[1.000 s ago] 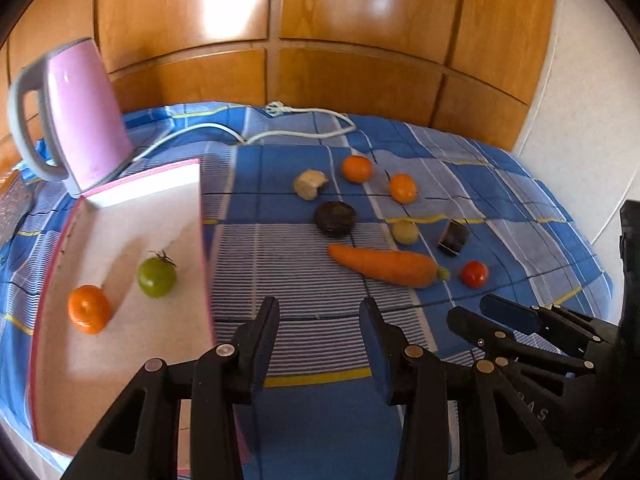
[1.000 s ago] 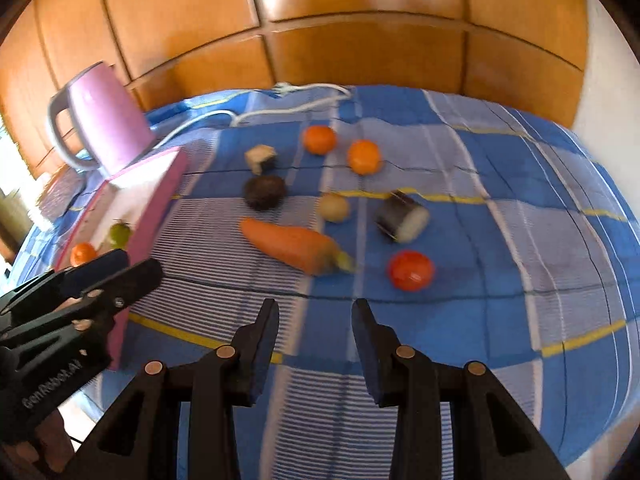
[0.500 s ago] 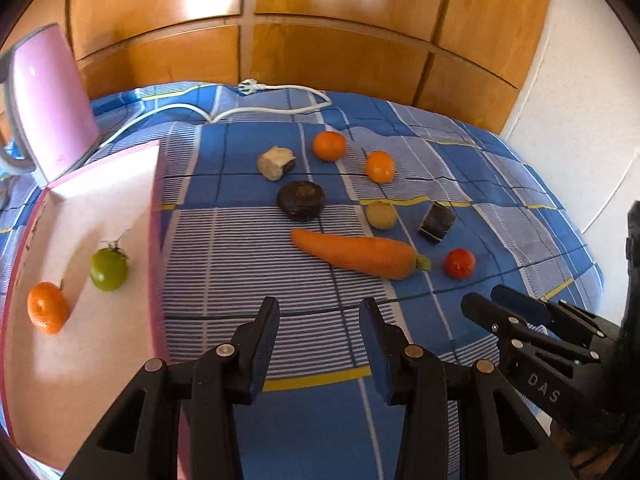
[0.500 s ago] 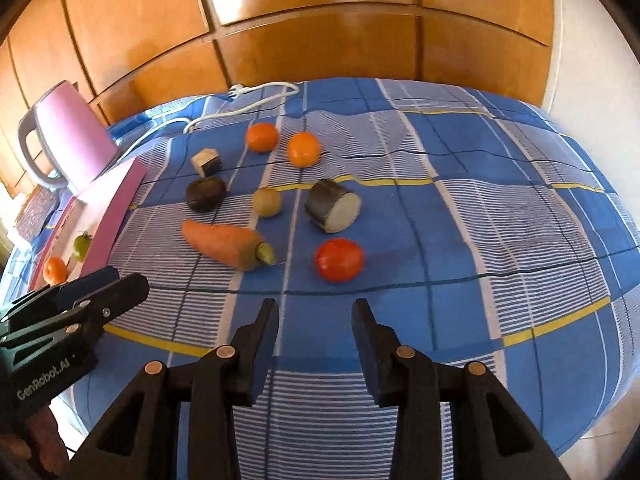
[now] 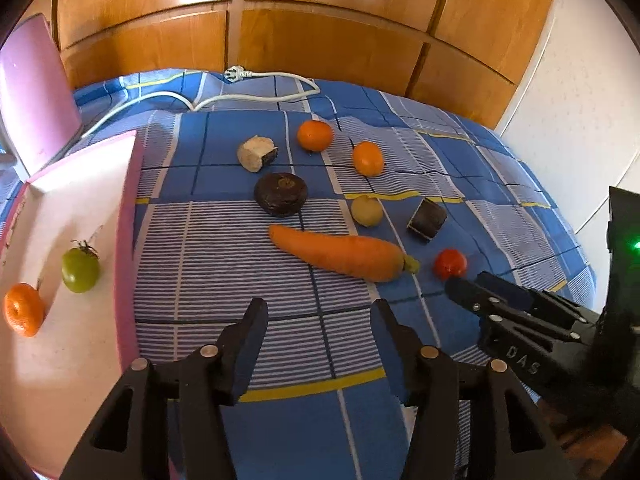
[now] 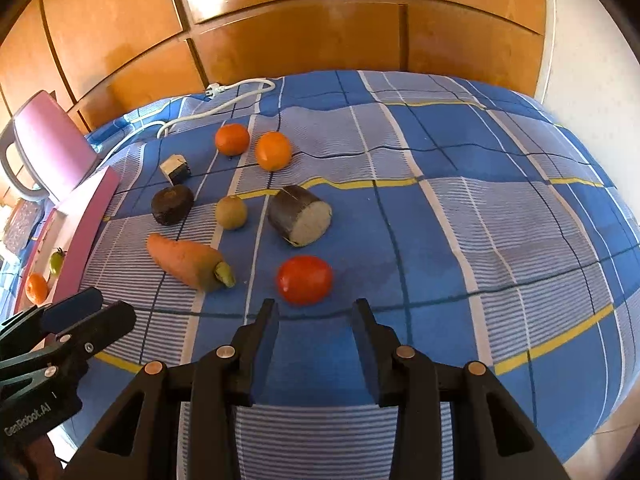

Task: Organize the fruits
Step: 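Grasp the red tomato with the right tool, then grasp the carrot by its middle with the left tool while the right tool holds the red tomato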

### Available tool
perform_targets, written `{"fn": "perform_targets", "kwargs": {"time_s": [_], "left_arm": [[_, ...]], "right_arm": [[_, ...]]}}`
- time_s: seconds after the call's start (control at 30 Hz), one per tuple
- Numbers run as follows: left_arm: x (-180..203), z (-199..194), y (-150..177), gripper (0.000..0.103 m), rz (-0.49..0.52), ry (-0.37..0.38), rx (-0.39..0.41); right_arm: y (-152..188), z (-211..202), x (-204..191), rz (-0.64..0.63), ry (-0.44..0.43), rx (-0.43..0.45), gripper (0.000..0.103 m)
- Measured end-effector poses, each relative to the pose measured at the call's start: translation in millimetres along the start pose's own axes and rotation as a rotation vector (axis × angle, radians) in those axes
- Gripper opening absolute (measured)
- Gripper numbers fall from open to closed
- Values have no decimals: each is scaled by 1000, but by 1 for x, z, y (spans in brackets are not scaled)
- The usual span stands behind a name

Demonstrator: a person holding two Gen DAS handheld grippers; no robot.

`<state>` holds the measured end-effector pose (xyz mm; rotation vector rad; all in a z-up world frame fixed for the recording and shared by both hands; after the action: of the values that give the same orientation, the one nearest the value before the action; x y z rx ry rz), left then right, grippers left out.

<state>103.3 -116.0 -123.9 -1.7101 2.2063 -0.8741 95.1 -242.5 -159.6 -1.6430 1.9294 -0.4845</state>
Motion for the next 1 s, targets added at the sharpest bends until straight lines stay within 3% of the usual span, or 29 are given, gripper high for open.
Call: {"fn": "perform_targets", "kwargs": {"time_s": [0.27,0.33,0.37,0.53,0.87,0.93,1.0], "left_arm": [[12,2,-15,54,-5,2,13],[15,2,-20,54,-1,3,18],[17,3,-23,54,0,3,18],[22,9,-38,54,26,-27,35],[44,47,-53,54,171,-119,-36],[43,57,-49,54,192,-124,-83],[43,58,-46,54,206,-120,-76]], "right_arm": [[-12,12,-6,-47,-10,6,40],[-13,14,-9,-59,-22,4,38],[-13,15,-9,-64,-26,2,31],[-10,13,-8,-66,-45,0,31],[-6,9,-2,-59,-56,-5,31],[-7,8,-1,-59,-57,-4,31],[-8,8,1,-54,-57,-3,31]]}}
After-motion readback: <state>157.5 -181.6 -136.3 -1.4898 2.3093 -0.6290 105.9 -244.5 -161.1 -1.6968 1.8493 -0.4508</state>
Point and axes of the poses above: each gripper's, at about its wrist camera, not at the fingertips, and z roughly the way its jaws point, x to its right, y to its underside, the point moved 10 cm from there along z, roughly the way its jaws point
